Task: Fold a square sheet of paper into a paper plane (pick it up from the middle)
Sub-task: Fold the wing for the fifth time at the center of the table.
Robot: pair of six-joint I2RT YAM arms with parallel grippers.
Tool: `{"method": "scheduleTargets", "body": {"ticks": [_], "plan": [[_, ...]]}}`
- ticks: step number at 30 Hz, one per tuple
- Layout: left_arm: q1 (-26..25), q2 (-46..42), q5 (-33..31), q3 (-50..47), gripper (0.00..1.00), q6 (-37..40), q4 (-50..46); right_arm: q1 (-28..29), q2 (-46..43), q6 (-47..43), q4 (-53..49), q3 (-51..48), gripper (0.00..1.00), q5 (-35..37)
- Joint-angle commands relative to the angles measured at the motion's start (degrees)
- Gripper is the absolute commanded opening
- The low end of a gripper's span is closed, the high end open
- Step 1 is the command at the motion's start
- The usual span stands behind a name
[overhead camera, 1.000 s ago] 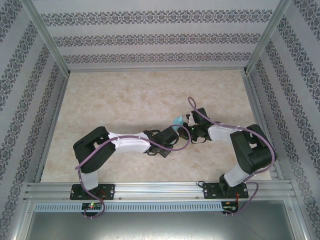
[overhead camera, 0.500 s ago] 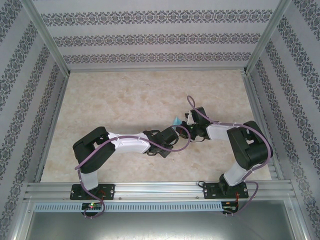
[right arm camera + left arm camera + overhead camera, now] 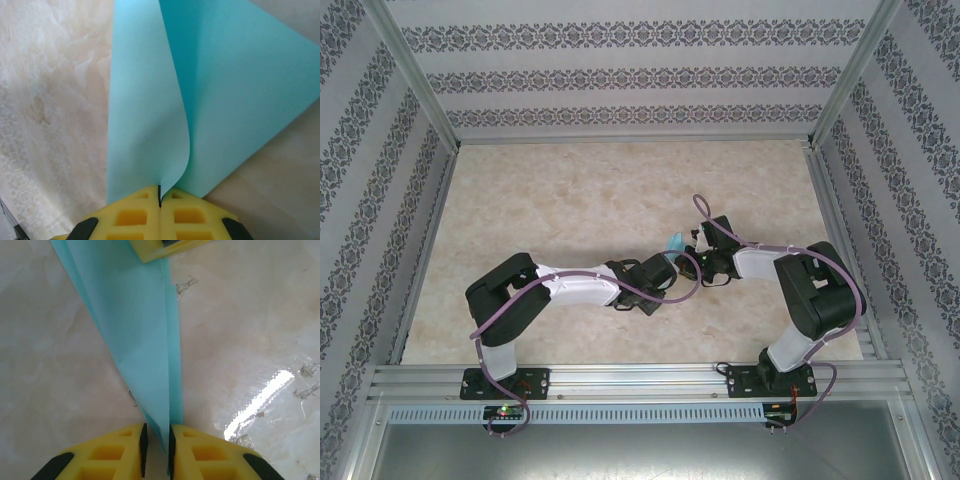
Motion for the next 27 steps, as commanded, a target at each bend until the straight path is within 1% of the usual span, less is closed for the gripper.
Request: {"method": "scheduleTargets", "body": {"ticks": [1, 6, 12, 15, 18, 21, 23, 25, 27], "plan": [[0.2, 0.6, 2.3, -1.4, 0.26, 1.2, -1.3, -0.6, 2.0, -2.1, -2.7, 0.5, 0.00, 3.1], [0.2, -1.7, 2.6, -2.3, 0.28, 1.8, -0.6, -0.6, 2.1, -3.6, -5.7, 0.9, 0.00, 5.1], [0.8, -4.6, 4.8, -2.3, 0.38, 0.7, -0.3, -0.3, 3.0, -4.0, -6.6, 1.4, 0.00, 5.3], [1.9, -7.0, 7.8, -2.9, 0.42, -0.6, 0.5, -0.3, 3.3, -4.2, -7.0, 1.4, 0.00, 5.7], [3.4, -10.2, 12.6, -3.6, 0.43, -2.9, 1.6, -0.2, 3.5, -4.4, -7.0, 1.5, 0.00, 5.4], [6.5, -12.1, 17.1, -4.9, 0.43, -6.3, 3.5, -0.1, 3.6, -4.4, -6.8, 1.4, 0.00, 5.3], [9.5, -12.4, 20.1, -5.9, 0.40, -9.4, 5.9, 0.0, 3.4, -4.4, -6.8, 1.3, 0.00, 5.2], [11.7, -11.7, 22.4, -6.6, 0.37, -12.2, 8.6, 0.0, 3.3, -4.4, -6.7, 1.1, 0.00, 5.3], [12.8, -10.0, 24.6, -6.4, 0.33, -13.9, 10.7, 0.0, 3.2, -4.4, -6.6, 0.9, 0.00, 5.3]]}}
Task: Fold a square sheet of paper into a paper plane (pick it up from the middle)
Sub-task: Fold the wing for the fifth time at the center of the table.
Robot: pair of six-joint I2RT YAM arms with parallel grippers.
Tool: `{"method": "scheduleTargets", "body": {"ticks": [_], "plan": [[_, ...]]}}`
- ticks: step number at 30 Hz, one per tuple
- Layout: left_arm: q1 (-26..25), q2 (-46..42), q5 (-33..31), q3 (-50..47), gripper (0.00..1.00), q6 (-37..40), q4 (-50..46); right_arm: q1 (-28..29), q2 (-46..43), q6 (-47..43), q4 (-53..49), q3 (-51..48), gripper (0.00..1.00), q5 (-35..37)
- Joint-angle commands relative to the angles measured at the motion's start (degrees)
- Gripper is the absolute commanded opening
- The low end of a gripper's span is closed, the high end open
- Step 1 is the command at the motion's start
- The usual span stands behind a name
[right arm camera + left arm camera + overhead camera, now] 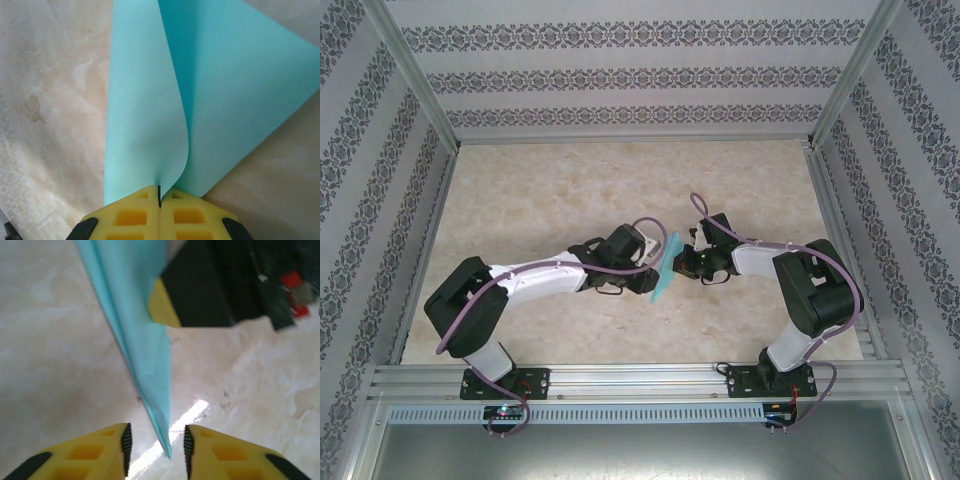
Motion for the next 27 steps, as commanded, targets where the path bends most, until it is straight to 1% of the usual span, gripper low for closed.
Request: {"method": "scheduleTargets", "body": {"ticks": [1, 4, 8, 15, 27], "plan": [[1.5, 2.7, 6.6, -0.4, 0.30, -5.6, 5.5, 0.2, 2.1, -1.6, -3.9, -1.1, 0.00, 4.8], [1.5, 6.3, 8.7, 0.9, 0.26, -6.4, 6.9, 0.1, 2.2, -1.5, -3.7, -1.1, 0.00, 4.6], [1.5, 9.0, 9.3, 1.5, 0.20, -6.7, 7.8, -0.2, 2.2, -1.2, -3.2, -1.5, 0.00, 4.6], [1.5, 9.8, 11.2, 1.3, 0.18, -7.3, 9.3, -0.3, 2.5, -0.8, -2.8, -1.8, 0.00, 4.4], [1.5, 11.6, 12.1, 2.1, 0.18, -6.9, 9.1, -0.4, 2.3, -0.7, -2.5, -2.1, 0.00, 4.2]]}}
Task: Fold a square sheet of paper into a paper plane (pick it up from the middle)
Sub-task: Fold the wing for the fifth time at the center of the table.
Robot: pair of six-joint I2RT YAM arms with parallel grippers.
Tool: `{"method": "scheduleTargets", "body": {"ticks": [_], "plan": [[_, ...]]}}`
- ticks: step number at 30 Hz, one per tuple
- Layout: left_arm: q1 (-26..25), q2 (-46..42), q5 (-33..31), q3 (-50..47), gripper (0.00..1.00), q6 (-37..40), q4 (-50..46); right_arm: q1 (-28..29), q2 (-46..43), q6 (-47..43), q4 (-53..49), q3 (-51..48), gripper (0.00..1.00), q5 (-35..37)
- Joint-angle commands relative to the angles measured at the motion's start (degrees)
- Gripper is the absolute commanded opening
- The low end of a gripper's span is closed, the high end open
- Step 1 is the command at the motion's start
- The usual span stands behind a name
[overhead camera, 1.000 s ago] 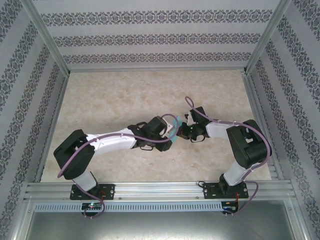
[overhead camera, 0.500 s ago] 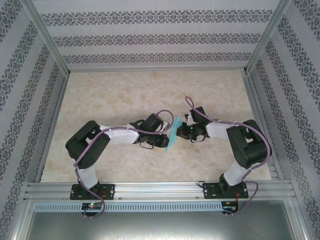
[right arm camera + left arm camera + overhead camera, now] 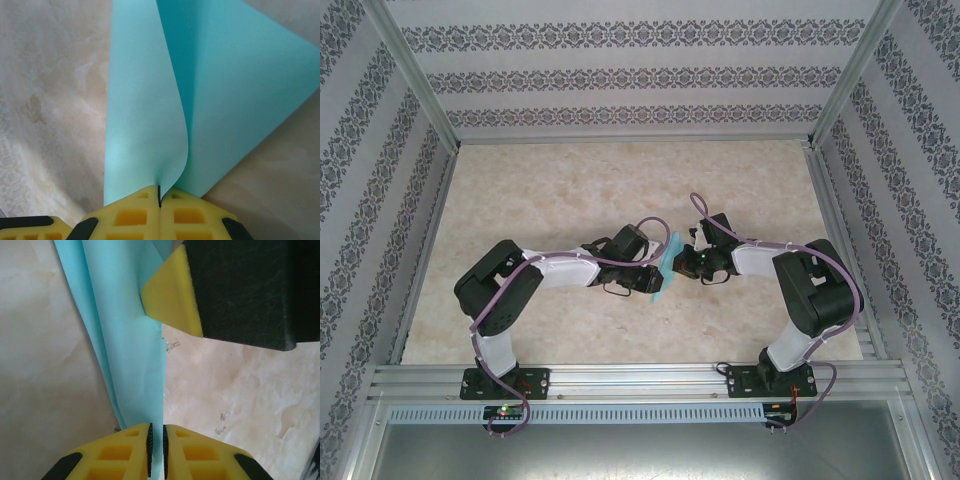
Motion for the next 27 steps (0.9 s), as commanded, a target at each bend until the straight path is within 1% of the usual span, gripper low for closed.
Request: {"method": "scheduleTargets", "body": {"ticks": [1, 16, 27], "plan": [[-0.3, 0.8, 1.1, 1.1, 0.18, -0.1, 1.0, -0.5, 2.2, -0.7, -2.6, -2.2, 0.00, 4.1], [-1.0, 2.5, 1.7, 1.4, 0.18, -0.3, 1.3, -0.3, 2.5, 0.2, -0.9, -3.3, 0.00, 3.7], [-1.8, 3.7, 1.0, 2.2, 0.20, 0.0, 0.4, -0.2, 2.7, 0.5, -0.2, -3.7, 0.00, 3.7]]}}
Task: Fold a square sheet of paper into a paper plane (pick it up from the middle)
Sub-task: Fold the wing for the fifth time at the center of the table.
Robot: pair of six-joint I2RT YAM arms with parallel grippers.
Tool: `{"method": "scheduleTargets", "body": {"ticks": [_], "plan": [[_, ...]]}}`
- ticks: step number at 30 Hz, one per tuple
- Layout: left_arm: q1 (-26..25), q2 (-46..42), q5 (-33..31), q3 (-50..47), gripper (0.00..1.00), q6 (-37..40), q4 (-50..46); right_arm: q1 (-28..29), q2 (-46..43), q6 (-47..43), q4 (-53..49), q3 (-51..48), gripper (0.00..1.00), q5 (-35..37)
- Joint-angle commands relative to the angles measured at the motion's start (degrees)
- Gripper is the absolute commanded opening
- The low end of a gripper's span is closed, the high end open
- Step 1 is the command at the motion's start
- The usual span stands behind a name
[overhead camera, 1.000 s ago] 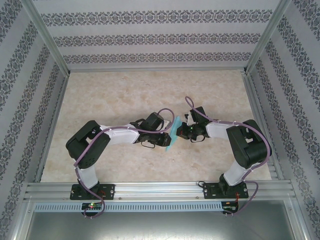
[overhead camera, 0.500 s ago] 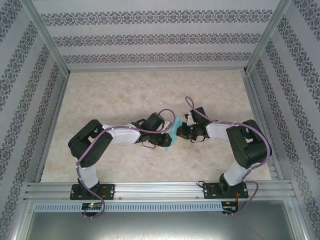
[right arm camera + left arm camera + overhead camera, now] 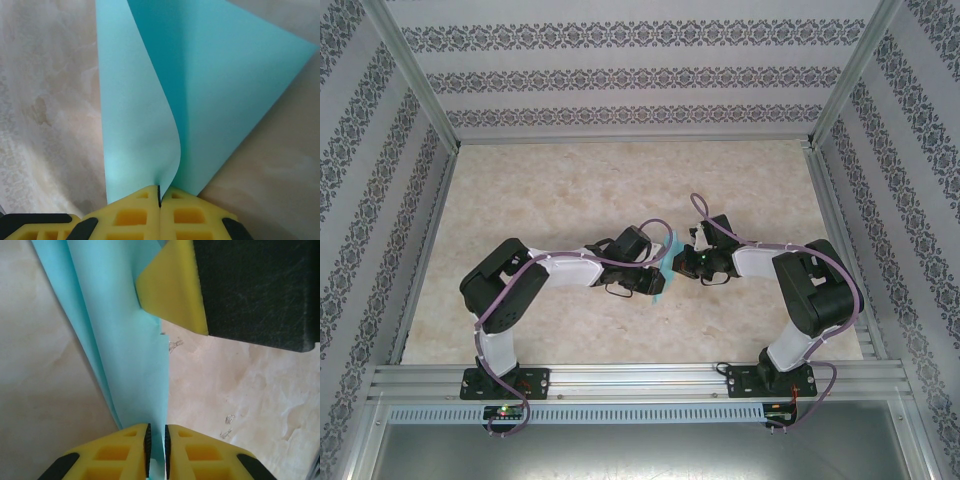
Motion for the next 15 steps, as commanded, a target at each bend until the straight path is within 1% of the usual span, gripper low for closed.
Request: {"method": "scheduleTargets", "body": {"ticks": [1, 11, 15], "plan": [[-1.3, 2.1, 0.4, 1.4, 0.20, 0.2, -0.1, -0.2, 2.7, 0.3, -3.6, -2.2, 0.00, 4.1], [-2.1, 4.8, -2.9, 1.1, 0.20, 2.6, -2.7, -0.1, 1.4, 0.6, -3.7, -2.1, 0.00, 3.8], [-2.5, 5.6, -4.2, 0.8, 0.20, 3.9, -3.9, -0.1, 0.0, 0.6, -4.2, -1.9, 0.02, 3.8]]}}
